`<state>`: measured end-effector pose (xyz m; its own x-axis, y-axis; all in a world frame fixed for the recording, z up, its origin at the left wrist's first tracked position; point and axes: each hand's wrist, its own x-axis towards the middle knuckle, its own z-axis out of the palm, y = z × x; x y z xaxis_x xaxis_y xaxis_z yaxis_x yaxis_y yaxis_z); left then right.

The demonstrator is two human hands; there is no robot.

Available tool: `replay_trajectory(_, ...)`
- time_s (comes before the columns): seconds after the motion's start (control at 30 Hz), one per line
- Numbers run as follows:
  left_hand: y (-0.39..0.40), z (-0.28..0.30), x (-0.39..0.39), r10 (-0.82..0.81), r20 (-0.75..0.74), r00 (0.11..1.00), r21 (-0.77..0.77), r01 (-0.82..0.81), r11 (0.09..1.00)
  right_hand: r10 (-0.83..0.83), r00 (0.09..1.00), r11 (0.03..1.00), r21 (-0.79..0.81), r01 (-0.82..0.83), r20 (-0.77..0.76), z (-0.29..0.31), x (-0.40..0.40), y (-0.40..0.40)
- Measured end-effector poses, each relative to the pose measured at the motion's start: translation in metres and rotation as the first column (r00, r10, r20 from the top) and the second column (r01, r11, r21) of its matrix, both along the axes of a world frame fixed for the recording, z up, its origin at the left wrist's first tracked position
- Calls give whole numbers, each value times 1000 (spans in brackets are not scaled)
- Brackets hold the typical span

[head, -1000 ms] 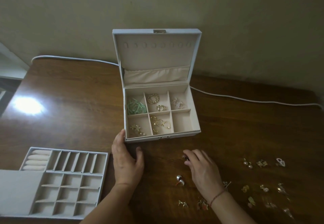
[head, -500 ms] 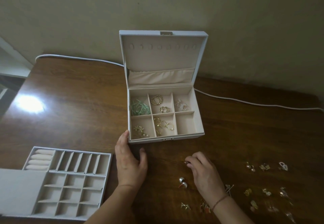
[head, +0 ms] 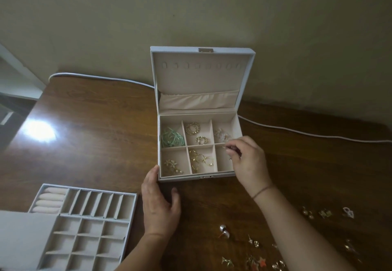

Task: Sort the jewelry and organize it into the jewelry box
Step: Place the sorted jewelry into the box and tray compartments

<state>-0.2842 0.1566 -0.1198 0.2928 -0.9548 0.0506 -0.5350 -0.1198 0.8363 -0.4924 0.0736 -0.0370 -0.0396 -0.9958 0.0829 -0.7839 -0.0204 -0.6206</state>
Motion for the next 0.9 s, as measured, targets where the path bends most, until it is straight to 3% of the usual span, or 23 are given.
replay_trajectory(0.13,0,-1,1,-6,-2,1000,2,6,1000,141,971,963,255,-88,-194,-9,7,-16)
replay_trajectory(0.3,0,-1,2,-10,0,1000,-9,10,1000,191,919,849,528,22,-345,-6,18,-35)
replay_trajectory(0.43,0,0,2,-22,-14,1000,-18,22,1000,134,950,938,346,-30,-281,6,10,-15)
replay_trajectory(0.57,1,10,6,-19,-107,994,0,19,1000,29,983,999,39,-22,-184,16,-11,25)
replay_trajectory(0.7,-6,20,14,3,-175,985,65,8,998,22,984,939,342,40,-175,1,-21,54)
replay_trajectory(0.9,-25,28,38,-109,-102,989,158,125,980,-130,979,930,323,176,-157,-6,-11,45)
